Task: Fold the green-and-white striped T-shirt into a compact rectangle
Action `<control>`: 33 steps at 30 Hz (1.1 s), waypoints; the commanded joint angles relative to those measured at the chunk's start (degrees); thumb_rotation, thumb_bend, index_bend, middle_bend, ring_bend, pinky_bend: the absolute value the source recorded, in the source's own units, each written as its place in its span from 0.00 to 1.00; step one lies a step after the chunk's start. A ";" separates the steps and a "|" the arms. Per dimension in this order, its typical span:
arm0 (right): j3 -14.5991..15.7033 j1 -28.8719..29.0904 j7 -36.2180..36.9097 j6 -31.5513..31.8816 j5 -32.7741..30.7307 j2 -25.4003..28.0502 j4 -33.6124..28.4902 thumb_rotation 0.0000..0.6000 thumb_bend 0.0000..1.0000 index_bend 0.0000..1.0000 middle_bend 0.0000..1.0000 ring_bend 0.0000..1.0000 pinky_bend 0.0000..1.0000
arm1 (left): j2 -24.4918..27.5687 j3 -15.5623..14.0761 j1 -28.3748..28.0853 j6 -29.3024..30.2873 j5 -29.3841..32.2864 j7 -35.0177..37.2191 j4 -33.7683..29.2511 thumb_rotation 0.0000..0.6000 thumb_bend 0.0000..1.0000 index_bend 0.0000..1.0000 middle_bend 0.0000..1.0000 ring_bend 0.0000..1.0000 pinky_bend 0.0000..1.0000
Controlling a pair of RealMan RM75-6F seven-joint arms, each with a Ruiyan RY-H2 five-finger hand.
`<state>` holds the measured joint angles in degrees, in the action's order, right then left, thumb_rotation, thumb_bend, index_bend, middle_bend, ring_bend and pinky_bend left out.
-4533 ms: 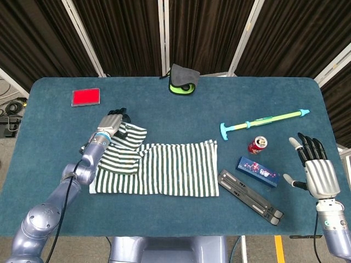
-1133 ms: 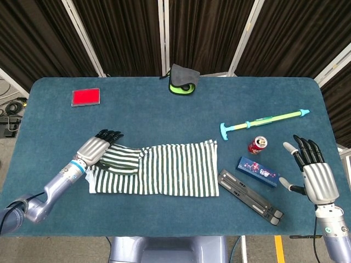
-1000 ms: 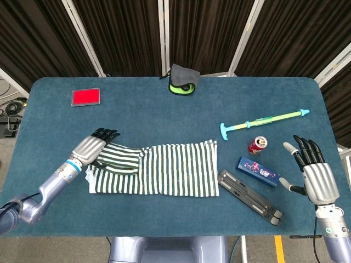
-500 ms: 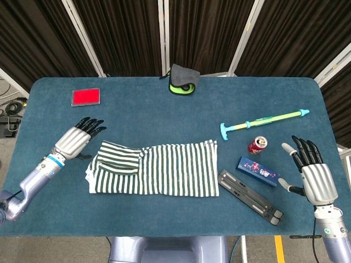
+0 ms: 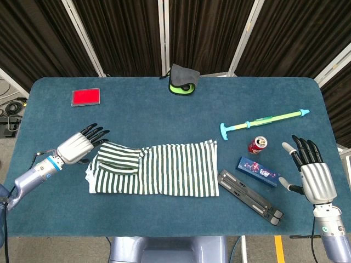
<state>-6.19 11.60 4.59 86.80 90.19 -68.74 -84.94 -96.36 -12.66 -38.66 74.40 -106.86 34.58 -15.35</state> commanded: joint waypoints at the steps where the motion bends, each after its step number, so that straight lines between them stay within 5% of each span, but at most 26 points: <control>1: 0.00 0.08 -0.13 -0.18 -0.09 -0.12 0.09 1.00 0.00 0.20 0.00 0.00 0.00 | -1.72 -1.13 0.51 0.14 -0.65 1.65 2.61 1.00 0.03 0.18 0.00 0.00 0.00; 21: -0.04 -0.03 -0.50 -0.14 -0.32 -0.32 0.14 1.00 0.00 0.20 0.00 0.00 0.00 | -5.84 -3.39 0.68 -3.03 -0.83 0.41 6.89 1.00 0.03 0.25 0.00 0.00 0.00; 33: -0.10 -0.09 -0.54 -0.07 -0.39 -0.29 0.15 1.00 0.00 0.20 0.00 0.00 0.00 | -5.16 -4.45 0.77 -3.19 -0.92 0.04 7.62 1.00 0.03 0.19 0.00 0.00 0.00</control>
<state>-6.29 11.51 4.04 86.73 89.80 -69.03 -84.80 -101.63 -16.98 -37.92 71.27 -107.70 34.73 -7.82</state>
